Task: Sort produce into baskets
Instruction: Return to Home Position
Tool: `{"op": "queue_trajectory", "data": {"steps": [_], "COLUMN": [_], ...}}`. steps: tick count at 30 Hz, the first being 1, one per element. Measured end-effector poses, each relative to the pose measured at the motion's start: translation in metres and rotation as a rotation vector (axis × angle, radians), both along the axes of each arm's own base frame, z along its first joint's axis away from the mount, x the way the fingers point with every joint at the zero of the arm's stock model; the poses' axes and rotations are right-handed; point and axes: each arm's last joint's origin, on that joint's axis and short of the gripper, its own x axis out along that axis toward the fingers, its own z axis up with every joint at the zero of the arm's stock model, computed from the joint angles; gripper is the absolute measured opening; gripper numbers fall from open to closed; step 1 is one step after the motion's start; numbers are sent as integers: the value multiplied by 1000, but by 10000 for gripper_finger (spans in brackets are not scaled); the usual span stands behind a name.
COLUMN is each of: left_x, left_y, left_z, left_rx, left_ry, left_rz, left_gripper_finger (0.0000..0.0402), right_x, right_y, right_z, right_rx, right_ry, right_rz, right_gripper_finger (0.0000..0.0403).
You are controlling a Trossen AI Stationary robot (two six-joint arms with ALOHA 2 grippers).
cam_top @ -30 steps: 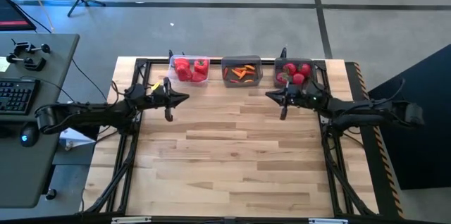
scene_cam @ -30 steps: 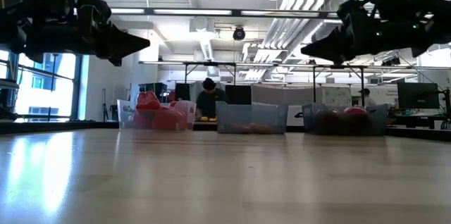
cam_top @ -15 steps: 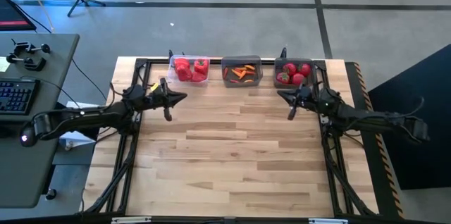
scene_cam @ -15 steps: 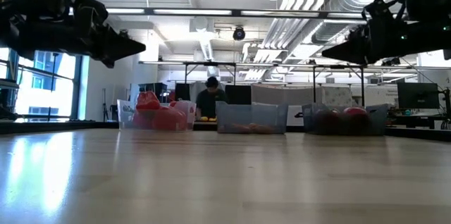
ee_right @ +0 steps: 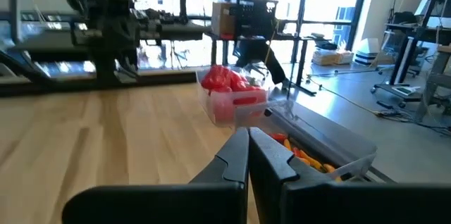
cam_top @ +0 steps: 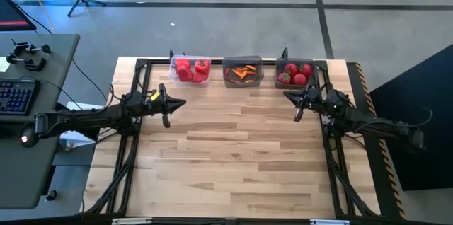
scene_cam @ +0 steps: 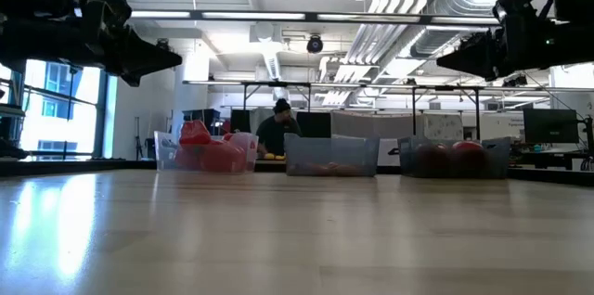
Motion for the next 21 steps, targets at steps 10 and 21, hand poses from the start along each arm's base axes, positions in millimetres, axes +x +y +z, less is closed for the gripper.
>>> {"op": "queue_trajectory", "data": {"steps": [10, 21], "left_x": [-12, -23], "left_y": [10, 11], "left_z": [3, 4], "left_rx": [-10, -40], "left_ry": [-22, -75], "left_rz": [-41, -50], "left_gripper_finger": [0, 0], "right_x": [-19, -20], "right_y": [2, 1], "right_z": [2, -14], "right_rx": [26, 62], "right_ry": [-58, -66], "right_rz": [-22, -113], "right_gripper_finger": [0, 0]}}
